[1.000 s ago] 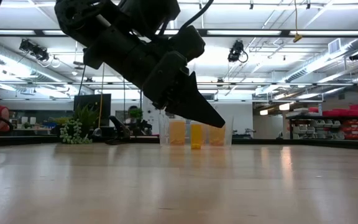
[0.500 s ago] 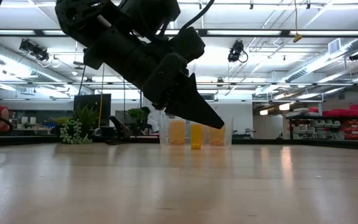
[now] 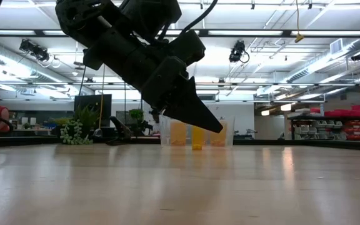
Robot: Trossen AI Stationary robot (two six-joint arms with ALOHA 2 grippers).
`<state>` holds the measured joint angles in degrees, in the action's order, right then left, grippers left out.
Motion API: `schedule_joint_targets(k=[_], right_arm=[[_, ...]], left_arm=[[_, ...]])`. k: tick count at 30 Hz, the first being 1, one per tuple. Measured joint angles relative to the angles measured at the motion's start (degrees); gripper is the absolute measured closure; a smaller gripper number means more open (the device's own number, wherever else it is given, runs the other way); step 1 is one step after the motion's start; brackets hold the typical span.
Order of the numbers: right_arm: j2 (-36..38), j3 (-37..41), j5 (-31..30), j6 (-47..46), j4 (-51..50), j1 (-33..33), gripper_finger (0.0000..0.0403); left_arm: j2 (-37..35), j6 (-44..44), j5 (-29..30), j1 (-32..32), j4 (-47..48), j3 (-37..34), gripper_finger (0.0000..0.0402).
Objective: Pick and place medicine bottles into bin by pill shape (circle, oval)
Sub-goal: Put the yellow tablet bottle into the bottom transparent bin
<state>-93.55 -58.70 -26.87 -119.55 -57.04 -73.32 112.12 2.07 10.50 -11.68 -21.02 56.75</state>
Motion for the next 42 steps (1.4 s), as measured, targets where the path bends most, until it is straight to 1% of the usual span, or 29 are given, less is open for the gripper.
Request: schedule_joint_targets(k=[2, 5, 7, 12, 17, 21, 25, 37, 42], right_arm=[[-0.55, -0.65, -0.26, 0.48, -1.64, 0.02, 0.0263], [-0.84, -0.94, -2.76, 1.56, -3.11, 0.00, 0.0265], [-1.13, -0.96, -3.26, 1.71, -4.19, 0.05, 0.0265], [-2.27, -0.85, -5.85, 2.95, -4.53, 0.24, 0.0264], [-3.67, -0.76, -5.76, 3.67, -3.88, 0.56, 0.0263], [-4.15, -0.76, -3.75, 4.04, -2.12, 0.53, 0.0263], [-4.13, -0.76, -3.26, 4.25, -1.79, 0.55, 0.0263], [-4.05, -0.72, -1.37, 11.47, 0.14, 4.23, 0.0263], [-4.05, -0.72, -1.12, 11.72, 0.02, 4.59, 0.0262]], left_arm=[[0.00, -0.02, 0.12, 0.00, 0.00, 0.00, 0.0229], [0.00, -0.02, 0.66, 0.00, 0.00, 0.00, 0.0230], [0.00, -0.03, 0.85, 0.00, 0.00, 0.00, 0.0229], [0.00, -0.07, 0.85, 0.00, 0.00, 0.00, 0.0228], [0.00, -0.11, 0.85, 0.00, 0.00, 0.00, 0.0229], [0.00, -0.13, 0.85, 0.00, 0.00, 0.00, 0.0229], [0.00, -0.13, 0.84, 0.00, 0.00, 0.00, 0.0228], [0.00, -0.14, 0.83, 0.00, 0.13, 0.00, 0.0229], [0.00, -0.15, 0.83, 0.00, 0.52, 0.00, 0.0228]])
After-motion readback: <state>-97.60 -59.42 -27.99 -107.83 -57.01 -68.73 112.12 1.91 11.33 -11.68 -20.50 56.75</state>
